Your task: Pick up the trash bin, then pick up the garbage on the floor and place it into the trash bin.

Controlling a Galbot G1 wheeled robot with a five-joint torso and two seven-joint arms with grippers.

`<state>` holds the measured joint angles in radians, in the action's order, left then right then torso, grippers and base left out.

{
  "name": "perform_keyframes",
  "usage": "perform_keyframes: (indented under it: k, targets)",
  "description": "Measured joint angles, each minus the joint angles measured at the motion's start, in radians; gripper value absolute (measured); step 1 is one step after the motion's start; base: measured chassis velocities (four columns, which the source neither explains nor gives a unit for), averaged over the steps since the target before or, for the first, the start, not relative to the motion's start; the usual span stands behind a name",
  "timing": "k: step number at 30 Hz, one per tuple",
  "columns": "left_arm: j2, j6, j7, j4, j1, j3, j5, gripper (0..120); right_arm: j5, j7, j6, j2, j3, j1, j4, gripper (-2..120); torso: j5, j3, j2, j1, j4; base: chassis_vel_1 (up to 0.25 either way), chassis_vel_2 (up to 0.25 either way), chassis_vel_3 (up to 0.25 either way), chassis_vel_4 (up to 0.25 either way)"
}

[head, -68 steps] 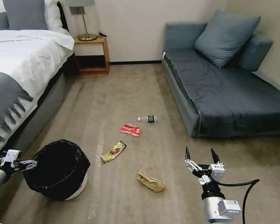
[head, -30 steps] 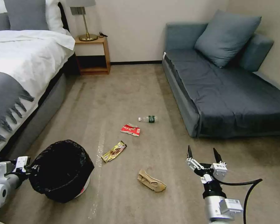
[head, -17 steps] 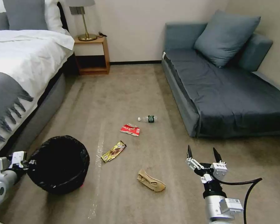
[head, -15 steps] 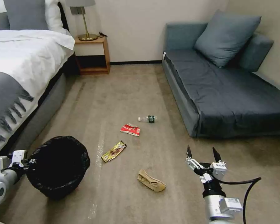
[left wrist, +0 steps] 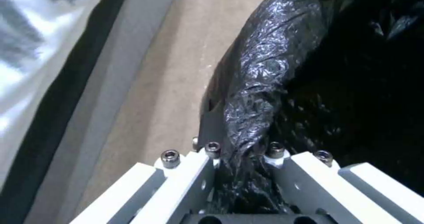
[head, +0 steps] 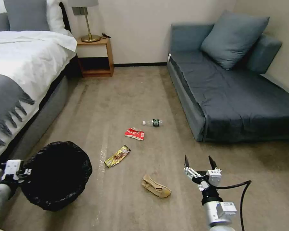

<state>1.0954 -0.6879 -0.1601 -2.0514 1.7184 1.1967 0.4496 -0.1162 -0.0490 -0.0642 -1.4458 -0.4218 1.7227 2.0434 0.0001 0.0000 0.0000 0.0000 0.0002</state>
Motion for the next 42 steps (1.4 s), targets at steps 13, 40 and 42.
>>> perform_keyframes:
  k: [13,40,42]
  targets:
    - [0.016,-0.002,-0.012,-0.037,0.030,0.011,-0.041,3,-0.061,0.119,0.326,0.247,0.359,-0.301,-0.236,100,0.0000,0.000,0.000,0.000,-0.0002,0.000,0.000,0.000,0.000]
    - [0.048,-0.023,-0.018,-0.085,0.029,-0.054,-0.059,3,0.069,0.205,0.381,0.226,0.540,-0.653,-0.755,48,-0.0001,0.000,0.000,0.000,-0.0003,0.000,0.000,0.000,0.000]
    - [0.053,-0.022,-0.020,-0.090,0.035,-0.054,-0.064,3,0.071,0.205,0.378,0.225,0.539,-0.653,-0.758,43,-0.0001,0.000,0.000,0.000,-0.0002,0.000,0.000,0.000,0.000]
